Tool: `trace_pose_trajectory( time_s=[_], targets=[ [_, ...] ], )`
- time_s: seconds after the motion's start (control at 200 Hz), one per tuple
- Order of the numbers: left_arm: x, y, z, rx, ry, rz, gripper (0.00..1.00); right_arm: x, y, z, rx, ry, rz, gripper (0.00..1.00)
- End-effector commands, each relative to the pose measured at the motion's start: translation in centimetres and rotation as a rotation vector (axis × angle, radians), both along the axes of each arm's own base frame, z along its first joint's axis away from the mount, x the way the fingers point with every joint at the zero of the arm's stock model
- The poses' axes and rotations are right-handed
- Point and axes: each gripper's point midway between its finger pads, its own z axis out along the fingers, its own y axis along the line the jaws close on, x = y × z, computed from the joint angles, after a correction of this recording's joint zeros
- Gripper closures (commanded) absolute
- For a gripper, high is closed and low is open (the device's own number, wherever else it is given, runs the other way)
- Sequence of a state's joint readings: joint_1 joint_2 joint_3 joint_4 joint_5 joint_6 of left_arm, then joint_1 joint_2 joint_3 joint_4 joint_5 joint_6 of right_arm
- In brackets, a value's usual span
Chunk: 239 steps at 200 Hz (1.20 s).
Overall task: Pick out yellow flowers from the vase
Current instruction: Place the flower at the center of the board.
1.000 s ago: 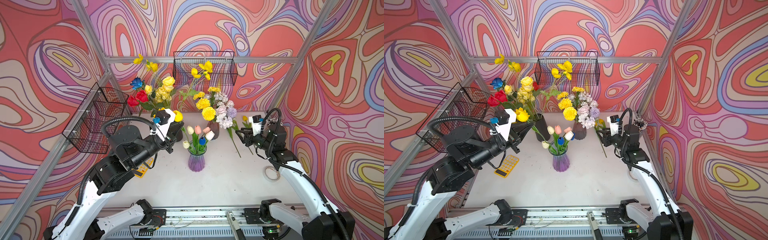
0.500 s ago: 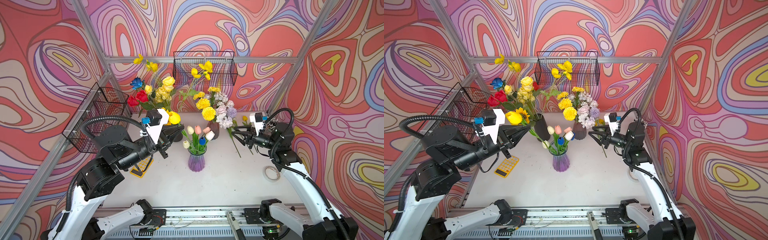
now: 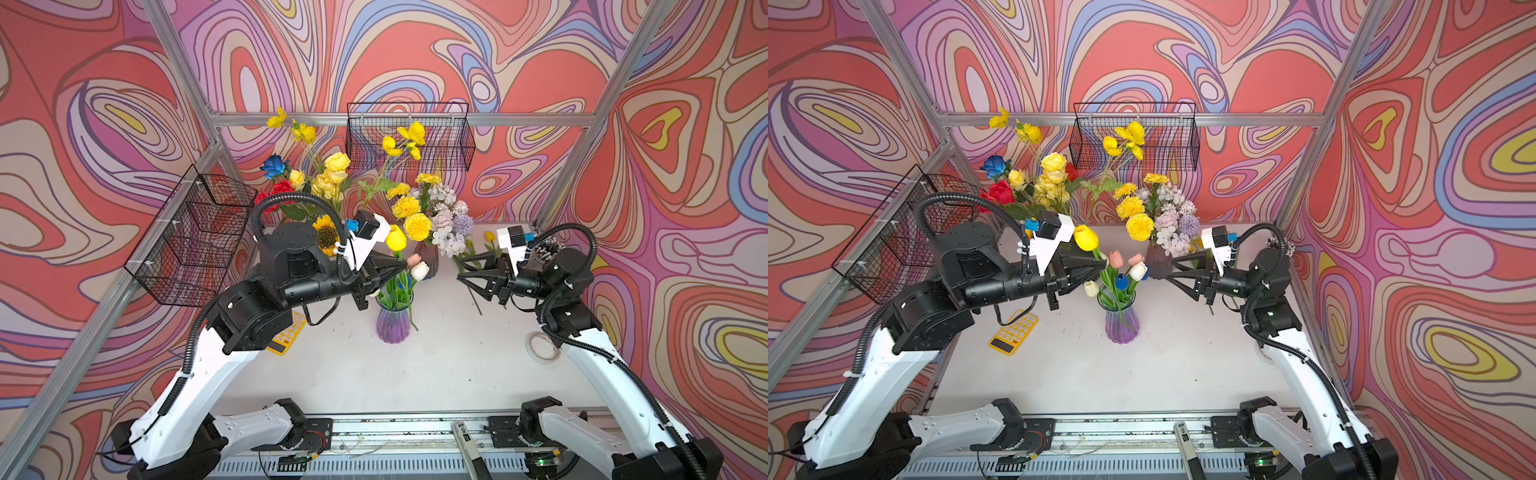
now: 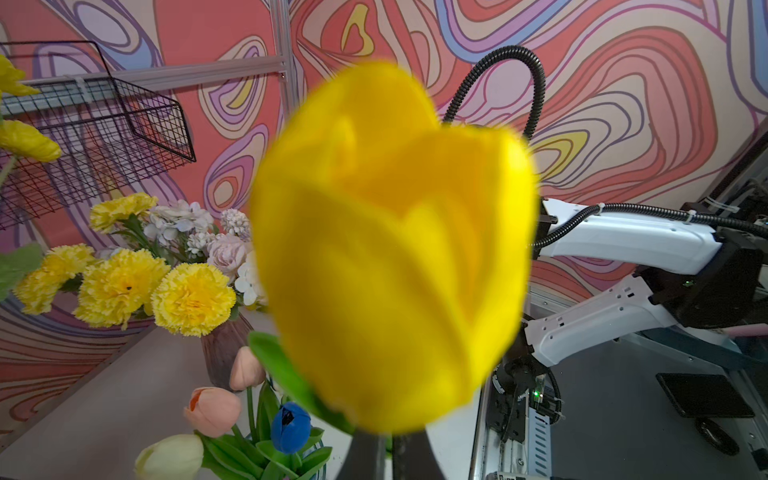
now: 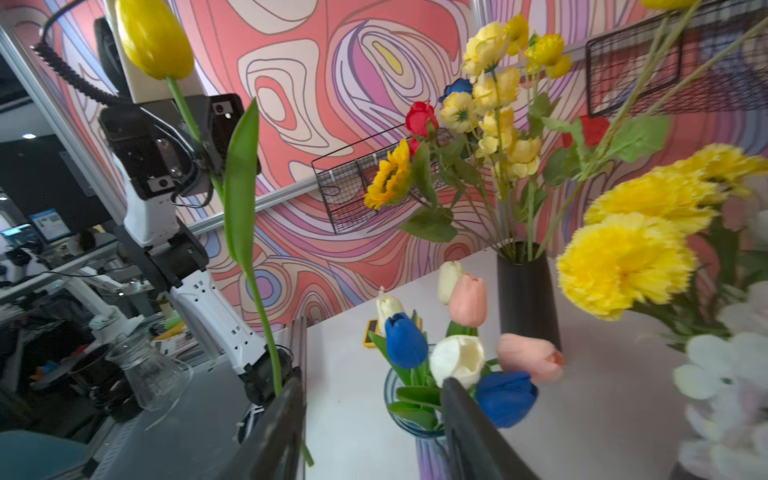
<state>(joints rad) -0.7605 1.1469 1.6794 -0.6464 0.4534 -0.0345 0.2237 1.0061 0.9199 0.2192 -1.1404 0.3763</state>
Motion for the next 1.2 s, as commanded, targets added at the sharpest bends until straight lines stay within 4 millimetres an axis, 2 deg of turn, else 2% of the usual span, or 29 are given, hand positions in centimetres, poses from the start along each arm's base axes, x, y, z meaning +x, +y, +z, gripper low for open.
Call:
trace_pose_trajectory(
  time_s=[0.0, 0.095, 0.3, 0.546, 0.731, 0.957, 1.192],
  targets=[
    [-0.9, -0.7, 1.0, -0.042, 0.002, -0.061, 1.00, -1.1, 1.7, -0.2, 0.004, -0.004, 0.057, 0.42],
    [-0.5, -1.1, 0.6, -0.036, 0.014, -0.065, 1.00, -2.0, 3.4, -0.6, -0.001, 0.010, 0.114, 0.42],
    [0.2, -1.9, -0.3, -0.025, 0.029, -0.075, 1.00, -3.4, 6.5, -1.7, -0.007, 0.039, 0.202, 0.49],
    [1.2, -2.3, -0.7, -0.033, 0.042, -0.070, 1.00, -4.8, 8.6, -2.2, -0.007, 0.039, 0.268, 0.53],
    [1.9, -2.2, -0.6, -0.051, 0.052, -0.063, 1.00, -5.1, 9.3, -2.9, -0.014, 0.056, 0.287, 0.61],
    [2.1, -1.7, -0.8, -0.053, 0.058, -0.051, 1.00, -4.9, 9.5, -3.4, -0.027, 0.062, 0.277, 0.75],
    [2.0, -1.3, -0.9, -0.051, 0.066, -0.044, 1.00, -4.2, 9.5, -3.8, -0.059, 0.052, 0.240, 0.81]
  ],
)
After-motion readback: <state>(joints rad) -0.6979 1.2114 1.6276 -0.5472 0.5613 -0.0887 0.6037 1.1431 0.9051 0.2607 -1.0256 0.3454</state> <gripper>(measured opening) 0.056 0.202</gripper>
